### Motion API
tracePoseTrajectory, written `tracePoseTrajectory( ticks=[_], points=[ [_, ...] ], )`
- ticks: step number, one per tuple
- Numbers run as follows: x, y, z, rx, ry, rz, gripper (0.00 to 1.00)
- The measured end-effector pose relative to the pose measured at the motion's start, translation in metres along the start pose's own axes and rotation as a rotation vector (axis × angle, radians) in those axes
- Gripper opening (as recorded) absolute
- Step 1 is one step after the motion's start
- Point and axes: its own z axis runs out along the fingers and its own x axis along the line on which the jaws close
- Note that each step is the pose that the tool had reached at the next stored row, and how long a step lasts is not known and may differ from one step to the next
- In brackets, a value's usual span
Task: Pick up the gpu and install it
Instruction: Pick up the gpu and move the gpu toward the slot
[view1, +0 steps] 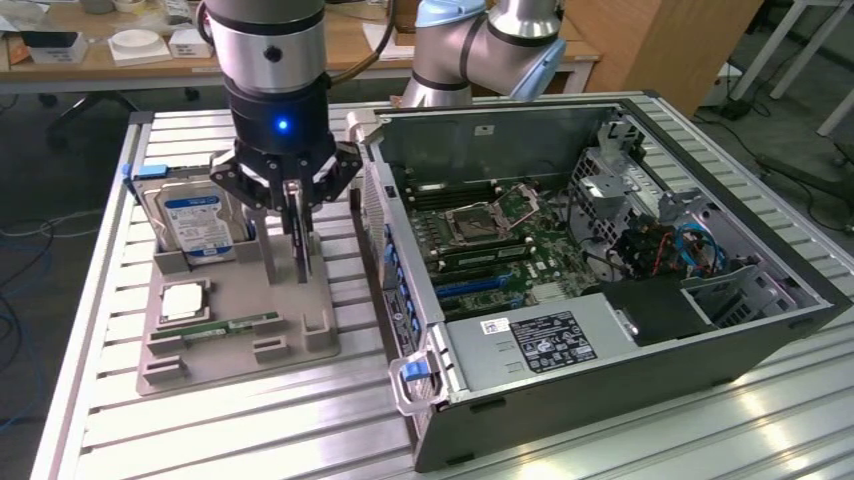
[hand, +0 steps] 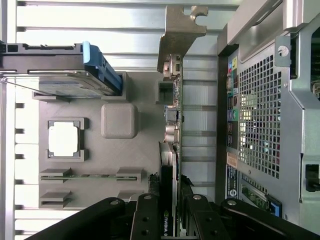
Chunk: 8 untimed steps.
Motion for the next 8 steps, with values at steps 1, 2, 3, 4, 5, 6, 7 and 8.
tracePoseTrajectory(
  ticks=[1,2,3,4,5,6,7,8],
  points=[
    [0.0,0.0,-0.0002,0.0,0.0001,0.0,0.26],
    [0.0,0.0,-0.0004,0.0,0.0001,0.0,0.26],
    [0.0,0.0,-0.0007,0.0001,0.0001,0.0,0.26],
    [0.0,0.0001,-0.0008,0.0001,0.0001,0.0,0.26],
    [0.0,0.0001,-0.0012,0.0,0.0001,0.0,0.26],
    [0.0,0.0001,-0.0016,0.0,0.0,0.0,0.26],
    [0.0,0.0001,-0.0018,0.0,0.0001,0.0,0.26],
    [0.0,0.0001,-0.002,0.0001,0.0001,0.0,0.26]
  ],
)
